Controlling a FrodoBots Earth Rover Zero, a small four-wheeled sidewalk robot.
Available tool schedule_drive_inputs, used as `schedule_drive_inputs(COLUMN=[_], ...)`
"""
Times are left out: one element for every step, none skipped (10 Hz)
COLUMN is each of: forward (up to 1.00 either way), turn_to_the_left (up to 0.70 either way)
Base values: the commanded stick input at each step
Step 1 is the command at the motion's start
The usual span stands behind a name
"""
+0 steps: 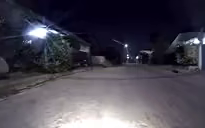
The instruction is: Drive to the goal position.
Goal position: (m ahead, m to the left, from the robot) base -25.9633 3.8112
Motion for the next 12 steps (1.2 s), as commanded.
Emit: schedule_drive_inputs(forward=[0.12, 0.12, 0.12, 0.12, 0.12, 0.12, 0.12, 0.12, 0.12, 0.12, 0.12, 0.12], turn_to_the_left=[0.24, 0.24, 0.24, 0.24, 0.24, 0.24, 0.24, 0.24, 0.24, 0.24, 0.24, 0.17])
